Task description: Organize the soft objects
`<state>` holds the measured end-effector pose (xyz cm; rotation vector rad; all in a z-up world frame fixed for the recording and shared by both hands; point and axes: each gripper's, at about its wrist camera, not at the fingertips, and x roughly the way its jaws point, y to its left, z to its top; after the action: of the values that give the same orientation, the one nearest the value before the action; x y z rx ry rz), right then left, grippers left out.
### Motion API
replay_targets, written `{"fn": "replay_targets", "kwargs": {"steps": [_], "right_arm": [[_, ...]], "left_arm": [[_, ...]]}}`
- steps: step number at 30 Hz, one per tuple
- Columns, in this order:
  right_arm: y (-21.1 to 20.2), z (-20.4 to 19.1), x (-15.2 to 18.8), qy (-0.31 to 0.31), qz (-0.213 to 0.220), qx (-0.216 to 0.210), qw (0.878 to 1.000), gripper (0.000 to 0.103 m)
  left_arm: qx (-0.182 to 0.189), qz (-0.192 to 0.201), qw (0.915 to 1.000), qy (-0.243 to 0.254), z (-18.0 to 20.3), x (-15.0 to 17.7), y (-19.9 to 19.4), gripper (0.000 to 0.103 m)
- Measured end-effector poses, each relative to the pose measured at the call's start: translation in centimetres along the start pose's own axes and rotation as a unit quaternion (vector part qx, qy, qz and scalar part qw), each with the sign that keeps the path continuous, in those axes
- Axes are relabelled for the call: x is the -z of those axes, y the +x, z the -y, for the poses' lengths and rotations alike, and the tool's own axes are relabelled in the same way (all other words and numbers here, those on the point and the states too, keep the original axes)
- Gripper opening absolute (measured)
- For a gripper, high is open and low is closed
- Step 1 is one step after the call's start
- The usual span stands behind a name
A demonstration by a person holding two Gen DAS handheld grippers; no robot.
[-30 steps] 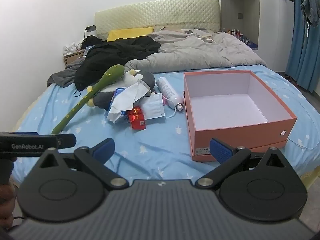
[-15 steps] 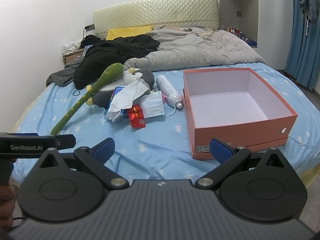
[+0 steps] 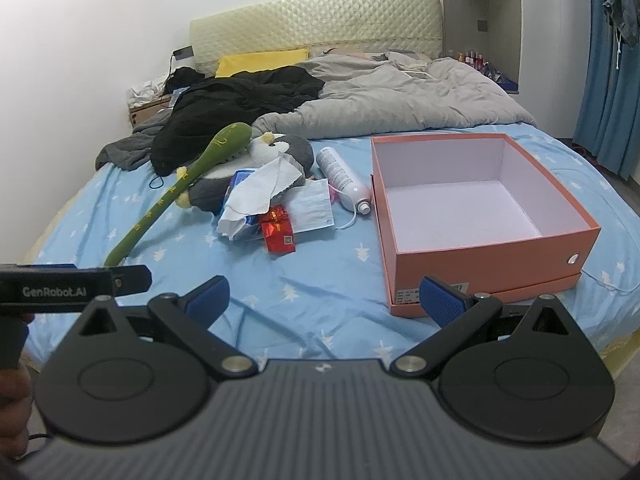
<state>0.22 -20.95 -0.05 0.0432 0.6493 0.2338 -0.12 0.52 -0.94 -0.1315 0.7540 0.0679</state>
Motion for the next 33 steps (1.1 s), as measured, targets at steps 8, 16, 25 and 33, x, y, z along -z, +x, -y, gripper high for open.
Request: {"fn": "replay_targets", "kwargs": {"steps": [8, 16, 25, 33], "right_arm": [[0.4, -0.2, 0.3, 0.003, -0.011, -0.005, 1.0, 0.103], [0.6, -0.5, 0.3, -0.001, -0.015, -0.007, 1.0, 0.103], [0.8, -0.7, 0.4, 0.001, -0.017, -0.009, 1.0, 0.103], [1.7, -0.6, 0.7, 0.009, -0.025, -0.017, 0.999, 0.103]], "left_arm": [[-0.006, 0.0, 1.0, -0.001, -0.5, 0.4, 0.1, 0.103], [-0.008, 0.003, 0.9999, -0.009, -0.9, 0.5, 0.0, 0.103], [-0.004, -0.001, 0.9999, -0.01, -1.0, 0.7, 0.0, 0.103], [-0.001, -0.009, 0.9999, -0.007, -1.4, 0.7, 1.3, 0.103]]}}
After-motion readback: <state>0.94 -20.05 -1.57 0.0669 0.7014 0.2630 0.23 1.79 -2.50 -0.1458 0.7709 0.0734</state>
